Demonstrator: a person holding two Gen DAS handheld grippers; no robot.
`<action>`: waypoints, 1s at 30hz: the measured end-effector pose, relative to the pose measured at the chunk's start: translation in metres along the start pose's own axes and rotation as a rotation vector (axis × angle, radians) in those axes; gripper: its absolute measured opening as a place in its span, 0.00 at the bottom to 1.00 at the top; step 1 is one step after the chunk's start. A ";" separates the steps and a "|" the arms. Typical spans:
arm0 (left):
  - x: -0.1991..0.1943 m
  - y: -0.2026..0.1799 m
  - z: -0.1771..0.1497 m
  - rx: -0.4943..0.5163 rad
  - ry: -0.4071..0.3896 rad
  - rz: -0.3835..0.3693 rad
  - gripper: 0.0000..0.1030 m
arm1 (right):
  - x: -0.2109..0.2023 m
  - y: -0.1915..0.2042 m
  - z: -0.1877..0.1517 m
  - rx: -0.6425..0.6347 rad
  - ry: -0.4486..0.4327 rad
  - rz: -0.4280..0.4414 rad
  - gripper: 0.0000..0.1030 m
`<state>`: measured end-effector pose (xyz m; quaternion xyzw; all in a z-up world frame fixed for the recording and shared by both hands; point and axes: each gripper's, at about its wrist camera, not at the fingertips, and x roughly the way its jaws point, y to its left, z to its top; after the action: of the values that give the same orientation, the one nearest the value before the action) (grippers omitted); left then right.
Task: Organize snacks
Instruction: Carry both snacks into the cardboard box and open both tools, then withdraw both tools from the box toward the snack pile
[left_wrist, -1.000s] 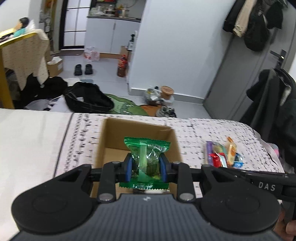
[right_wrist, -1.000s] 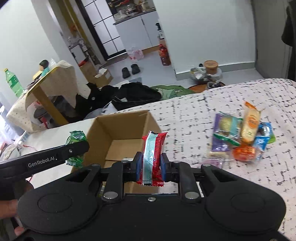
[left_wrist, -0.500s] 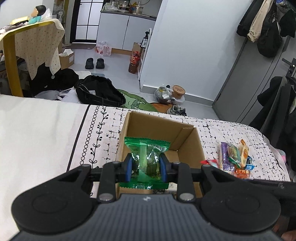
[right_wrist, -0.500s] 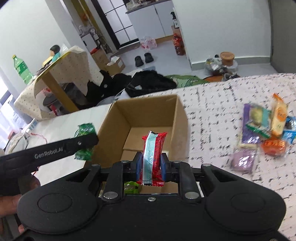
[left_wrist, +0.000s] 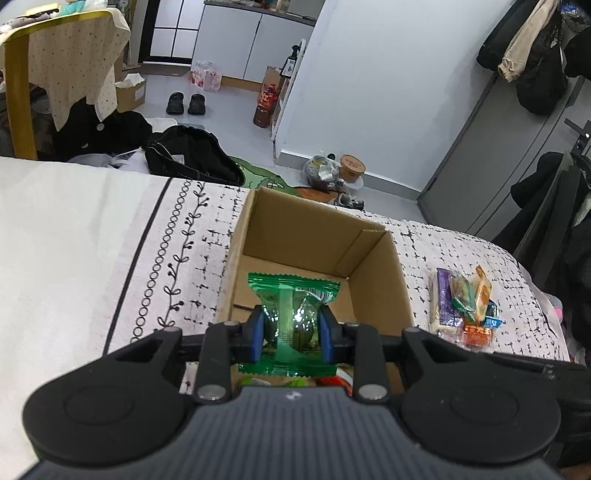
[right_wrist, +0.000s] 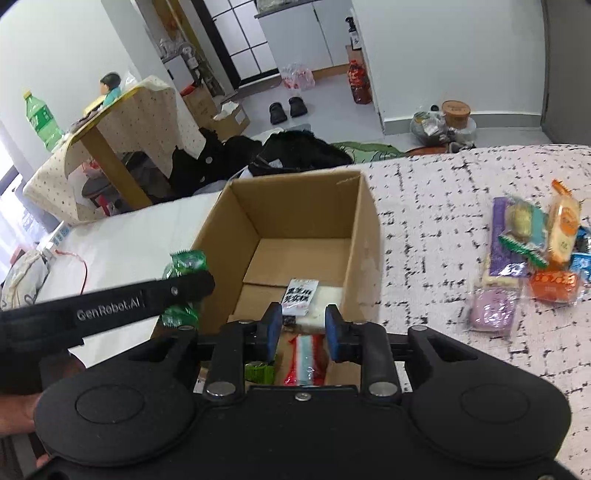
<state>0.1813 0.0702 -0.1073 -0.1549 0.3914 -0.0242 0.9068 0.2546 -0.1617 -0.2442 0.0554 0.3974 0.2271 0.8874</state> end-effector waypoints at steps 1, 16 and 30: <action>0.001 -0.002 -0.001 0.001 0.004 -0.006 0.28 | -0.003 -0.004 0.001 0.010 -0.007 -0.007 0.26; 0.002 -0.018 -0.001 0.003 0.021 -0.049 0.52 | -0.021 -0.043 0.001 0.081 -0.038 -0.063 0.39; 0.003 -0.043 -0.009 0.071 0.032 -0.039 0.72 | -0.041 -0.075 -0.005 0.089 -0.043 -0.115 0.57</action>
<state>0.1803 0.0268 -0.1018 -0.1296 0.4015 -0.0580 0.9048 0.2541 -0.2468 -0.2402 0.0768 0.3904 0.1568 0.9039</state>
